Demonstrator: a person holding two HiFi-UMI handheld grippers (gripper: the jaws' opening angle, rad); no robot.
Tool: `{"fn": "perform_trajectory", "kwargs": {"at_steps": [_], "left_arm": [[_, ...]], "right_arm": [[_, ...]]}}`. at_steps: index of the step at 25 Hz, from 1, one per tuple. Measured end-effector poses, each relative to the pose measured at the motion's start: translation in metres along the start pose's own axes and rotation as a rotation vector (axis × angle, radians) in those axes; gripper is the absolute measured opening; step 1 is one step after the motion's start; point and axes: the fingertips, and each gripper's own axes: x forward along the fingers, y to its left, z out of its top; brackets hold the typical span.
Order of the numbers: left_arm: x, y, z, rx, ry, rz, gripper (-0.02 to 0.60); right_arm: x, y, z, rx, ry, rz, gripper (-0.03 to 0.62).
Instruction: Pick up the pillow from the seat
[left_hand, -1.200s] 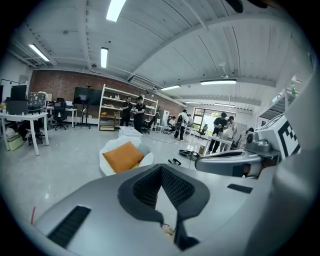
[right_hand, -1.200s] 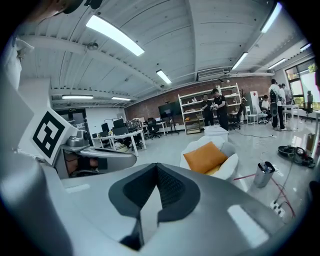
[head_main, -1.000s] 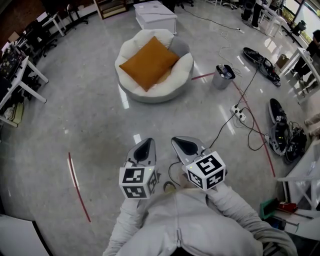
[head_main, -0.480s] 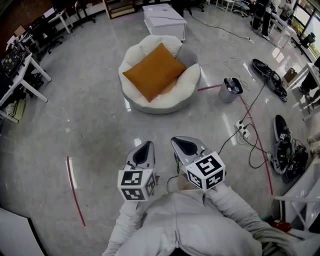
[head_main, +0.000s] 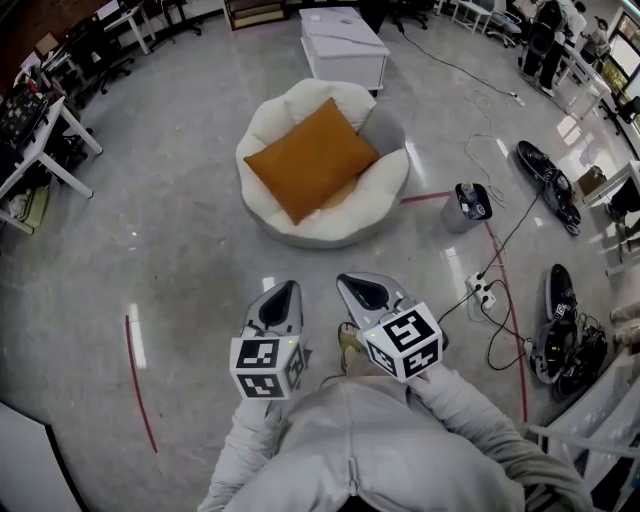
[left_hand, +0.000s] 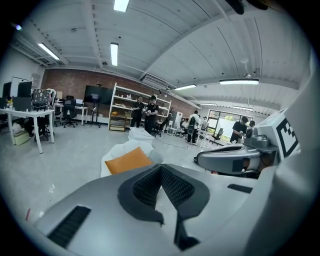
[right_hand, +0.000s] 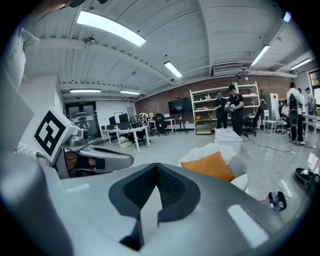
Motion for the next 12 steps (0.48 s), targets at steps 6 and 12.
{"fn": "perform_trajectory", "kwargs": {"at_steps": [6,12], "left_arm": [[0.049,0.004,0.028,-0.004,0.005,0.021,0.002],[0.094,0.003,0.046,-0.012,0.008,0.036,0.002]], "right_arm": [[0.029,-0.045,0.022,-0.011,0.010,0.030,0.000],[0.049,-0.088,0.033,-0.007,0.014,0.053,0.000]]}}
